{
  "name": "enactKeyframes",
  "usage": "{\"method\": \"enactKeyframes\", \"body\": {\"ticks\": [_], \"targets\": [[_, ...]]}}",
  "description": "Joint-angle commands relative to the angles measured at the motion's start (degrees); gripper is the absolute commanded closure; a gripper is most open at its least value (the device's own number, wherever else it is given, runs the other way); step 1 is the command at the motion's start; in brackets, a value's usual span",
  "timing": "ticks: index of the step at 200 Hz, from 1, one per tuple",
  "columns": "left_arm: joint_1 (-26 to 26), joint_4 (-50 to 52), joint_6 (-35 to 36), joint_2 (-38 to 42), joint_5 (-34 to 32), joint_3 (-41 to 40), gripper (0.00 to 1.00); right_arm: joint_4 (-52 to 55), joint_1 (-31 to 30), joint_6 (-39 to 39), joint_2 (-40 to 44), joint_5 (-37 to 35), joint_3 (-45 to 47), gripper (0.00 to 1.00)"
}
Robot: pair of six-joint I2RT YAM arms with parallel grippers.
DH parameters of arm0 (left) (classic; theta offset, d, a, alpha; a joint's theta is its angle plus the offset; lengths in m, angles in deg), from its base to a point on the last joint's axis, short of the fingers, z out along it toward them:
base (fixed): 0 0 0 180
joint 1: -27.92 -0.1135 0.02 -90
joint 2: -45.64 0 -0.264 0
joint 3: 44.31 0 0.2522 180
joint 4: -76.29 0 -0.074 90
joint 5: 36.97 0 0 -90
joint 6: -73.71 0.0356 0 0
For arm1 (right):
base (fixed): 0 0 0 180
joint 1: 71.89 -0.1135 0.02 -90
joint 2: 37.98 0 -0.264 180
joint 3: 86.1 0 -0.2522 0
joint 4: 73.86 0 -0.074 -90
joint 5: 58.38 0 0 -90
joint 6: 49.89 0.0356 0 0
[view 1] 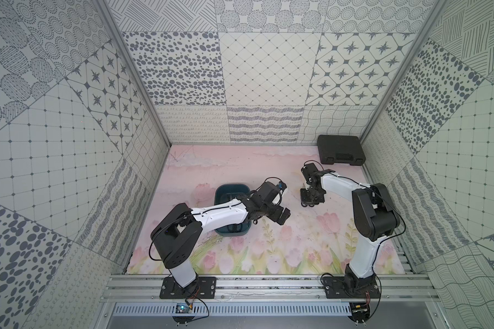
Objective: Put the scissors into the storage box
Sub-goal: Pick up the scissors from the center of the board.
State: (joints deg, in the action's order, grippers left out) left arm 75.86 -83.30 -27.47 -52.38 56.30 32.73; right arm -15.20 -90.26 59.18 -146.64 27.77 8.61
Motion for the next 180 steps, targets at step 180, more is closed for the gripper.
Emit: {"method": "enactKeyframes", "body": {"ticks": [180], "targets": [[-2.1,-3.0,-0.4,10.6,-8.3,-5.0,0.01,6.1,-4.6,-0.4,4.0,5.7,-4.2,1.00]]}}
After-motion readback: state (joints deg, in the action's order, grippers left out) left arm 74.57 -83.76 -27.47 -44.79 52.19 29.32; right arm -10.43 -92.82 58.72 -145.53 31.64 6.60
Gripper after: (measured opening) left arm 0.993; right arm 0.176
